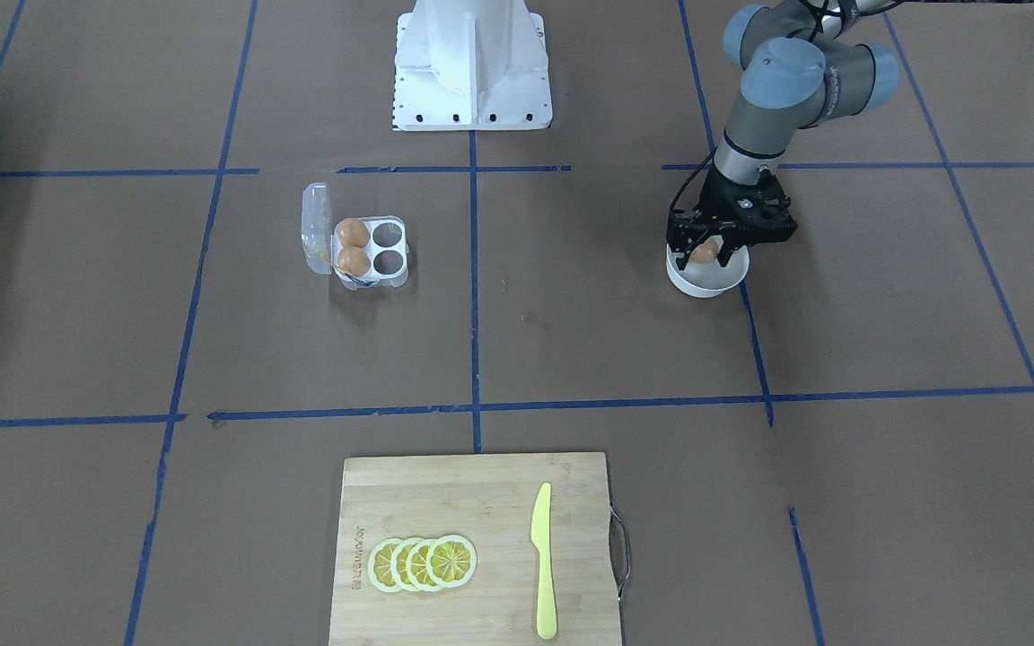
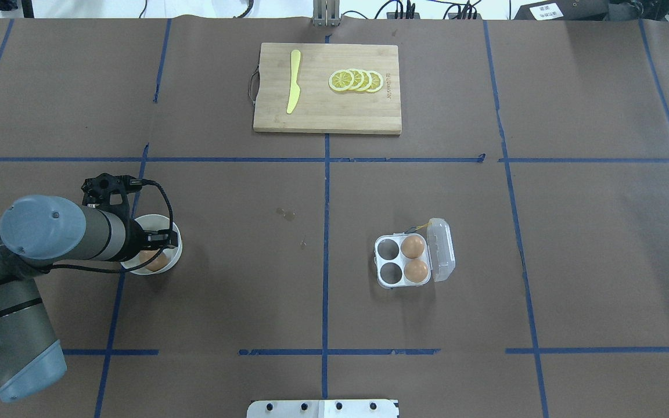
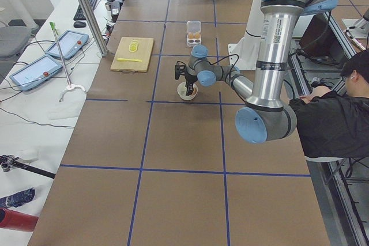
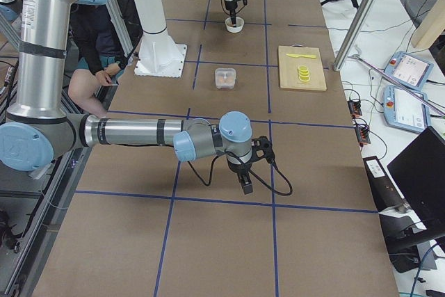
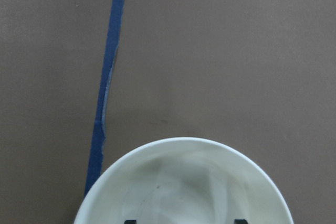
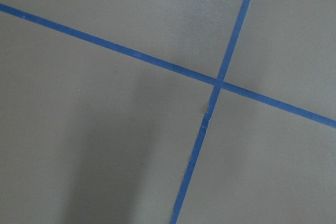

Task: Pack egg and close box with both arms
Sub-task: 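Lower the left gripper into the bowl and close on the brown egg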

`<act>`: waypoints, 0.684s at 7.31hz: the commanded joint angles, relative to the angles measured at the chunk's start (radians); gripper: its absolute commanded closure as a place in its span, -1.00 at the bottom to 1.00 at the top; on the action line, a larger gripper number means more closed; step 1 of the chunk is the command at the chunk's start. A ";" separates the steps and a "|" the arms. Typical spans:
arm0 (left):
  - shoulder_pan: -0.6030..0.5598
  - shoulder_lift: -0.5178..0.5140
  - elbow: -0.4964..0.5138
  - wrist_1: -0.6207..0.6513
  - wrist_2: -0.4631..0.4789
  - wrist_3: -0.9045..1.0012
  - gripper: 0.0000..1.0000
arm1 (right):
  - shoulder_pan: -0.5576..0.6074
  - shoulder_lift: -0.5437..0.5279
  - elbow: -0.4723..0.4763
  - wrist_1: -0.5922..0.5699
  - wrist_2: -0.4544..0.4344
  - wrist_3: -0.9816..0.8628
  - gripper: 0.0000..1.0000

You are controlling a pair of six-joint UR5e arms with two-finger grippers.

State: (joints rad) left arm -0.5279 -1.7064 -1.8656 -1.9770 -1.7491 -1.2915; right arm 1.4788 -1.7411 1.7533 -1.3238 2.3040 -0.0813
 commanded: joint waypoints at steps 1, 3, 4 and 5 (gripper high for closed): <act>0.002 0.001 -0.003 0.001 -0.001 0.030 -0.41 | 0.002 0.000 0.002 0.000 0.002 0.000 -1.00; 0.015 0.004 -0.001 0.001 -0.001 0.047 -0.46 | 0.002 0.000 0.002 0.000 0.002 0.000 -1.00; 0.022 0.004 0.000 0.001 -0.001 0.054 -0.49 | 0.002 0.000 0.002 0.000 0.002 0.000 -1.00; 0.032 0.005 -0.003 0.001 -0.001 0.054 -0.49 | 0.002 0.000 0.002 0.000 0.000 0.000 -1.00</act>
State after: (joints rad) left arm -0.5067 -1.7027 -1.8668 -1.9758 -1.7503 -1.2423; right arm 1.4802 -1.7411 1.7548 -1.3238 2.3053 -0.0813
